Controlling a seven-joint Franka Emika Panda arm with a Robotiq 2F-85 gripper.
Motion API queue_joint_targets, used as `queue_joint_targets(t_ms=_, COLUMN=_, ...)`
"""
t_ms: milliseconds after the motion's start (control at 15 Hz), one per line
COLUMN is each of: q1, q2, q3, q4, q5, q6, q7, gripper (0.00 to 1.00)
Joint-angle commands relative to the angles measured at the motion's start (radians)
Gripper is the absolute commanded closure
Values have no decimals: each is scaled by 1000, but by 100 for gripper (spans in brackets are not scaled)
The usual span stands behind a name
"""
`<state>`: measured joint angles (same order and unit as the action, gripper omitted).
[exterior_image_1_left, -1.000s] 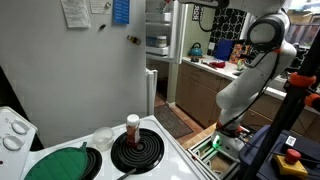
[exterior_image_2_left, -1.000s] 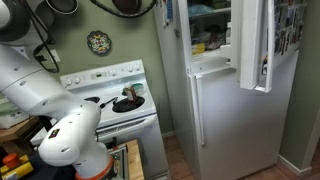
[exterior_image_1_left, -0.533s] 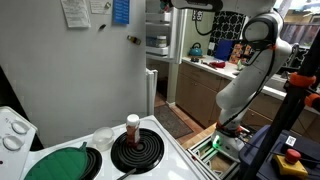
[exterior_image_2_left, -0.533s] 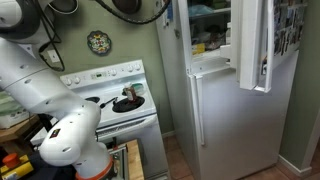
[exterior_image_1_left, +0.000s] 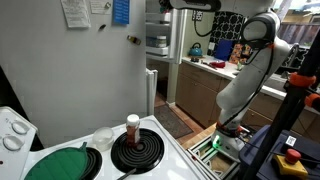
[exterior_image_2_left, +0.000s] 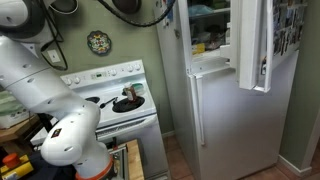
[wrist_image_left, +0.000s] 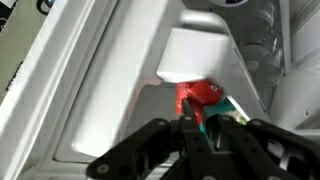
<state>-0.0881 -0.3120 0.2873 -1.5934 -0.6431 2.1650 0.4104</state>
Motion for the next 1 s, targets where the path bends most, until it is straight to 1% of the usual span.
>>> queue_joint_targets(t_ms=0, q1=30, q2=-9, q3=-29, q4=44, q5=34, q6=-84, q7=-12, gripper=53)
queue_joint_targets(t_ms=67, q1=34, q2=-15, q3=-35, q4=57, q5=41, q6=-93, q7=-18, gripper=44)
queue_joint_targets(t_ms=200, q1=38, q2=-25, q3=-48, q4=74, q5=47, q6=-104, q7=-27, gripper=31)
queue_joint_targets(t_ms=267, q1=37, q2=-31, q3=-51, q4=81, q5=49, q6=-114, q7=-26, gripper=22)
queue_joint_targets(t_ms=467, q1=42, q2=-56, q3=-58, q4=94, q5=71, q6=-134, q7=-35, gripper=1)
queue_joint_targets(t_ms=600, q1=41, q2=-77, q3=-57, q4=92, q5=64, q6=-131, q7=-59, gripper=0)
queue_joint_targets(t_ms=667, q1=26, q2=-46, q3=-44, q4=102, q5=39, q6=-104, q7=-23, gripper=3)
queue_joint_targets(t_ms=733, q1=25, q2=-54, q3=-43, q4=103, q5=40, q6=-105, q7=-30, gripper=0)
queue_joint_targets(t_ms=933, q1=25, q2=-65, q3=-43, q4=103, q5=42, q6=-111, q7=-38, gripper=0)
